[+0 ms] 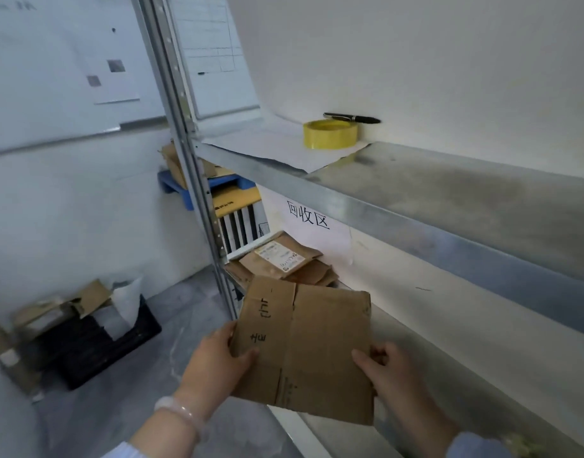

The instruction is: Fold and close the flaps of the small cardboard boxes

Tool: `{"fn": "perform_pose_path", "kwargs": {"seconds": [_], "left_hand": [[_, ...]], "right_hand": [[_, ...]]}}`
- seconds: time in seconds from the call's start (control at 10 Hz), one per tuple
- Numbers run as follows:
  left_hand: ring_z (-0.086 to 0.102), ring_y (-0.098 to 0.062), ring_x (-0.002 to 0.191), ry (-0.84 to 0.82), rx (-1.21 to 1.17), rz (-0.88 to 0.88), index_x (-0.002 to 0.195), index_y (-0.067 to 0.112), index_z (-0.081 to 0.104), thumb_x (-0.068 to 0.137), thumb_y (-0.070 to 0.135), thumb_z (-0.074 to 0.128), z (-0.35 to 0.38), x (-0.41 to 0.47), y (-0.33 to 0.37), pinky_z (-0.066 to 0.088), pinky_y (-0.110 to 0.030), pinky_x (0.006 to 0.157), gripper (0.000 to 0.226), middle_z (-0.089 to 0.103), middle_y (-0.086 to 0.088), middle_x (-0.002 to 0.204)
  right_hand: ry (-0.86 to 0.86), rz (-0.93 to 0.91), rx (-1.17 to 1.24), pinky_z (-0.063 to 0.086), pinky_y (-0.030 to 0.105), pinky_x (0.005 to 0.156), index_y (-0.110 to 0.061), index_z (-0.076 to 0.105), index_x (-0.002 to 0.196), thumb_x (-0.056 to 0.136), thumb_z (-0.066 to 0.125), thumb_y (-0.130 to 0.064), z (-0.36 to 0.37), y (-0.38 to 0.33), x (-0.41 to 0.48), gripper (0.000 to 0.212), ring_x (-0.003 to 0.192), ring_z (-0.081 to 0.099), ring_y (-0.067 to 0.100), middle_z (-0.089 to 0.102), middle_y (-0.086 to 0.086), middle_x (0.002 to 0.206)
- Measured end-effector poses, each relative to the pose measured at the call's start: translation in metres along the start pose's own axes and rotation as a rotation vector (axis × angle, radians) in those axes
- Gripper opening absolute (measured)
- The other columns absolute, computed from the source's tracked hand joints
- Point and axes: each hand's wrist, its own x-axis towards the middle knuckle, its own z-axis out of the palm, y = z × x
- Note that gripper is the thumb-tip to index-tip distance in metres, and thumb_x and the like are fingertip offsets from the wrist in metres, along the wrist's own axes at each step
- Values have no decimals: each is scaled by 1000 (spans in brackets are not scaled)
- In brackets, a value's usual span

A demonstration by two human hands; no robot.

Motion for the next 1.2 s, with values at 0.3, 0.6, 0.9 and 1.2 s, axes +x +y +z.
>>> {"fn": "perform_pose_path", "kwargs": {"seconds": [0.3,0.6,0.9,1.2], "left_hand": [[56,-8,87,-16,75,40,115,33,55,83,39,65,-31,149,-28,45,-25,76,34,60,7,104],[53,-14,91,-208,250,201,131,21,48,87,41,60,-40,312,-32,46,-28,84,50,51,4,102],[49,-26,113,-416,475,368,141,25,32,86,48,53,6,395,-50,46,-40,94,63,47,-6,124],[55,-33,113,-196,358,940,131,16,54,77,37,65,20,378,-45,51,-44,87,59,53,-11,134]], "right_hand": [[3,-26,-103,55,37,74,-25,53,95,84,69,-44,73,-68,104,27,83,60,14,58,-8,91],[161,137,-82,54,30,68,-19,59,103,79,68,-55,145,-97,180,44,84,63,14,66,-1,97],[380,329,-31,45,27,81,-23,50,131,82,72,-41,191,-100,193,57,105,61,21,63,1,123],[564,273,-429,45,35,99,-32,41,137,85,62,-51,187,-92,144,59,119,51,17,49,-5,136]]}}
